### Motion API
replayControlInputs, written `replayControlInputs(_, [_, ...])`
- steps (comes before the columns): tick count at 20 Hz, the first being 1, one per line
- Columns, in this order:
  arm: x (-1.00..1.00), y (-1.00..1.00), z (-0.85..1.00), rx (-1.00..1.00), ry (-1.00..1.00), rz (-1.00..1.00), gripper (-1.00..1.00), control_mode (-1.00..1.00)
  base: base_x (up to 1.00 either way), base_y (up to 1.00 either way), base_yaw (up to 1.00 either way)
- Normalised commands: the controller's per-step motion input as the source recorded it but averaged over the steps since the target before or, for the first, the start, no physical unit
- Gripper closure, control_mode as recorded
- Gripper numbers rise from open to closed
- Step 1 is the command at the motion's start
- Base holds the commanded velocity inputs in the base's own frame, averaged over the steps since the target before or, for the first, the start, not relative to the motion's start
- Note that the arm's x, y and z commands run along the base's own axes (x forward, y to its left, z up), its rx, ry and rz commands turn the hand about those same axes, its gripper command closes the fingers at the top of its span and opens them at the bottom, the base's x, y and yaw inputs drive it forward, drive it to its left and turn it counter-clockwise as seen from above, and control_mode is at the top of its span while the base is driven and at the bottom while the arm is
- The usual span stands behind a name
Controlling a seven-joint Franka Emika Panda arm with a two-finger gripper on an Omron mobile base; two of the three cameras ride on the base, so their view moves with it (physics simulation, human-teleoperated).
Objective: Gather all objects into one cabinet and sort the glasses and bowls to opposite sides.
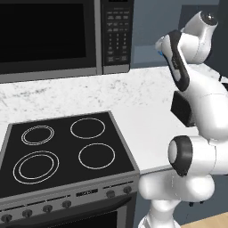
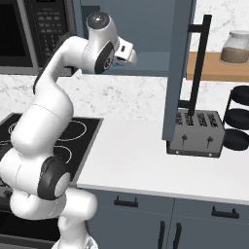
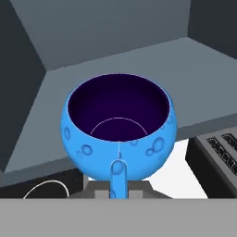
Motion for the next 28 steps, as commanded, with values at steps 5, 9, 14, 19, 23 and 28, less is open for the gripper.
replayControlInputs(5, [-1.0, 0.58, 0.13, -0.14, 0.0, 0.43, 1.0, -1.0, 0.0, 0.0, 0.0])
replayControlInputs(9, [-1.0, 0.66, 0.46, -0.17, 0.04, 0.31, 1.0, -1.0, 0.0, 0.0, 0.0])
replayControlInputs(14, [-1.0, 0.54, 0.37, -0.15, 0.11, 0.13, 1.0, -1.0, 0.0, 0.0, 0.0])
replayControlInputs(19, [-1.0, 0.24, 0.03, -0.07, 0.0, 0.09, 1.0, -1.0, 0.0, 0.0, 0.0])
replayControlInputs(23, [-0.75, 0.24, -0.07, -0.01, -0.01, 0.02, 1.0, -1.0, 0.0, 0.0, 0.0])
replayControlInputs(28, [-0.47, 0.08, -0.27, 0.0, -0.04, 0.0, 1.0, -1.0, 0.0, 0.0, 0.0])
